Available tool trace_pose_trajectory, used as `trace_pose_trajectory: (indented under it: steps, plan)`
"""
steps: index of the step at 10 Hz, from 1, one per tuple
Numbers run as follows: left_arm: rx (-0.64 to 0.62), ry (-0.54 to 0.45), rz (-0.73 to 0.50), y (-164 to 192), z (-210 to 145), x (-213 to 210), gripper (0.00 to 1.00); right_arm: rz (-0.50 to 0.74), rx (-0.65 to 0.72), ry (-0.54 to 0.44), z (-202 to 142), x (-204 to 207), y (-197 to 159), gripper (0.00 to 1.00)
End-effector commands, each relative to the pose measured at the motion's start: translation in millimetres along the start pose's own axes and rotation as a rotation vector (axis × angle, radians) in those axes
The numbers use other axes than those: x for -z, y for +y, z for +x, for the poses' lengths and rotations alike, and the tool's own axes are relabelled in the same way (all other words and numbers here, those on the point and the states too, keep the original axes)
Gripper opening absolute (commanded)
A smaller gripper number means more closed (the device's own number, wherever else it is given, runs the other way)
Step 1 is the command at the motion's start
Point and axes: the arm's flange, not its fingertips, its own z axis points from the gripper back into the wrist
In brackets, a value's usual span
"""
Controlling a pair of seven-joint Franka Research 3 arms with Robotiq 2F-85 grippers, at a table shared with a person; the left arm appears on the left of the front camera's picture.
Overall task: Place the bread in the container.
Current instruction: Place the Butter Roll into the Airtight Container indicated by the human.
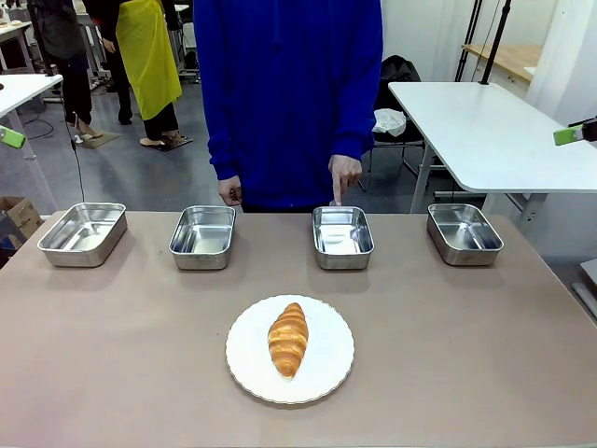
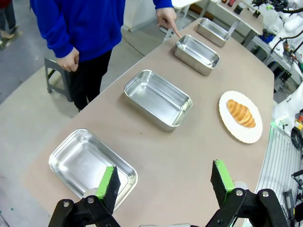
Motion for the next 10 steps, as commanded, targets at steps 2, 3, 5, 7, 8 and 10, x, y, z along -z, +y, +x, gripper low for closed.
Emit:
trace_pose_trajectory:
  steps: [2, 3, 5, 7, 8, 10]
  plan:
    - [0.001, -0.005, -0.008, -1.0, 0.5, -0.6, 1.0, 0.007, -0.009, -0.023, 1.0, 1.1, -2.0, 1.0]
    - [0.001, -0.005, -0.008, -1.0, 0.5, -0.6, 1.0, 0.007, -0.009, -0.023, 1.0, 1.1, -2.0, 1.0]
    - [0.001, -0.005, -0.008, -1.0, 0.5, -0.6, 1.0, 0.007, -0.009, -0.023, 1.0, 1.1, -2.0, 1.0]
    - [0.001, -0.005, -0.008, -1.0, 0.5, -0.6, 1.0, 0.007, -0.009, -0.023, 1.0, 1.1, -2.0, 1.0]
    - [0.001, -0.005, -0.008, -1.0, 0.5, -0.6, 1.0, 0.007, -0.009, -0.023, 1.0, 1.1, -2.0, 1.0]
    - [0.001, -0.005, -0.008, -1.0, 0.5, -0.6, 1.0, 0.007, -0.009, -0.023, 1.0, 1.1, -2.0, 1.0]
